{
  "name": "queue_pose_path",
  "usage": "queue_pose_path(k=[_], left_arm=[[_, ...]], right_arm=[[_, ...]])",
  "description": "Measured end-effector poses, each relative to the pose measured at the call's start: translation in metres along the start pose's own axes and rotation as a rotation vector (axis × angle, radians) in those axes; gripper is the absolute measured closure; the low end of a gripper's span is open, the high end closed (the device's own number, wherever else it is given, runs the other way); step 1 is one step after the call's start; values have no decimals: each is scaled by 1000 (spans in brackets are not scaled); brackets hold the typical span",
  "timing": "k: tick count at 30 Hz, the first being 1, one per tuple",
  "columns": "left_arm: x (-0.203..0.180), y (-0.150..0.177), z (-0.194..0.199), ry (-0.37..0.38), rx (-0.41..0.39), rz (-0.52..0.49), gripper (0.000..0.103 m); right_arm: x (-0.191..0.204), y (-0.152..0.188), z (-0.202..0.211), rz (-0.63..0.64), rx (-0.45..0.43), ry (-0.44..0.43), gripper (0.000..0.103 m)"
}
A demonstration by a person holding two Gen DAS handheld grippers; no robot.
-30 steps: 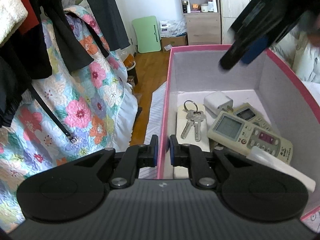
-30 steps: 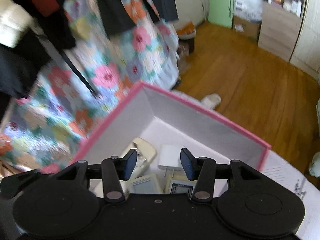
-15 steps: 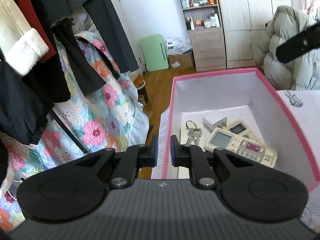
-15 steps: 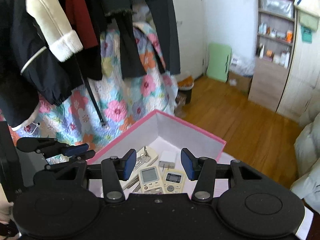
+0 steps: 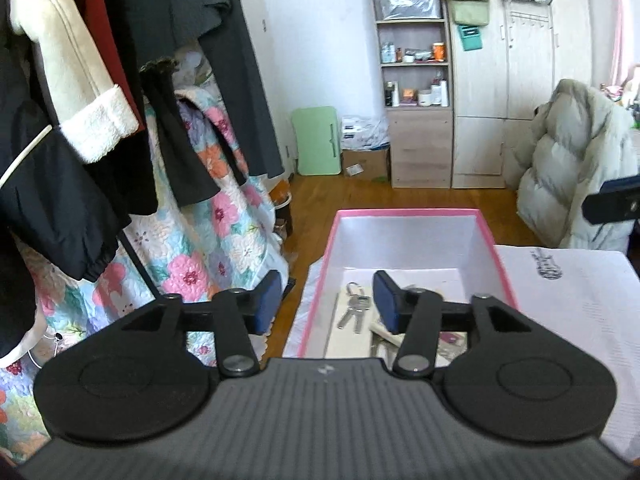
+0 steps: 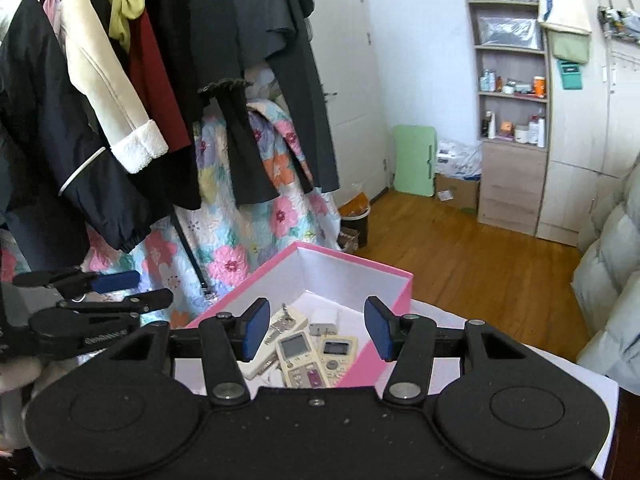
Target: Organize rigid objects
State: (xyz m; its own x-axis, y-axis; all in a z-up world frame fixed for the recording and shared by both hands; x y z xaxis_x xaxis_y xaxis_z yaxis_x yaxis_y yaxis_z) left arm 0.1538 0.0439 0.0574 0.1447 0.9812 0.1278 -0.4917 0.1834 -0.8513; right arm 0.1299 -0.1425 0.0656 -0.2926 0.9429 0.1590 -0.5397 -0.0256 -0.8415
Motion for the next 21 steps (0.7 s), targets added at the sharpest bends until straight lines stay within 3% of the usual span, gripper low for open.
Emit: queue_pose_path(k=[3, 9, 12, 15, 17, 21], left_arm=[[-6, 2, 10, 21, -2, 4, 33], [-22, 20, 22, 73, 43, 20, 16], [-27, 30, 29, 86, 40, 47, 0], [-41, 40, 31, 128, 77, 11, 0], [-49, 45, 32, 130, 85, -13, 0], [-62, 57, 29, 132, 128, -53, 0]], right_arm=[[-3, 13, 11, -1, -17, 45, 45], [-8, 41, 30, -46, -29, 119, 44], [-7, 56, 40, -58, -28, 164, 44], [-6, 67, 49, -78, -20, 200, 43], [-7, 74, 54, -97, -15, 215, 31], [-8, 88, 61, -115, -19, 266, 30]])
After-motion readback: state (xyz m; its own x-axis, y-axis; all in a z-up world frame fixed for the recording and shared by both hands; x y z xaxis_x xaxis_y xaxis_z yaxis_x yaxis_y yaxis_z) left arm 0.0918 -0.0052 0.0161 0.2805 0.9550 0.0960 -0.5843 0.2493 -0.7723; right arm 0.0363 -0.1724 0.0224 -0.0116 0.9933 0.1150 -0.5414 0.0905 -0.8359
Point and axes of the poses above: each gripper's, at about its wrist camera, not at the fingertips, and z roughly against the way its jaws point, x to its left, y to its underside, the point moved 6 cm from there along -z, roughly the way its jaws point, and after that the axes turned 1 degree about x, right-handed, at the moved point
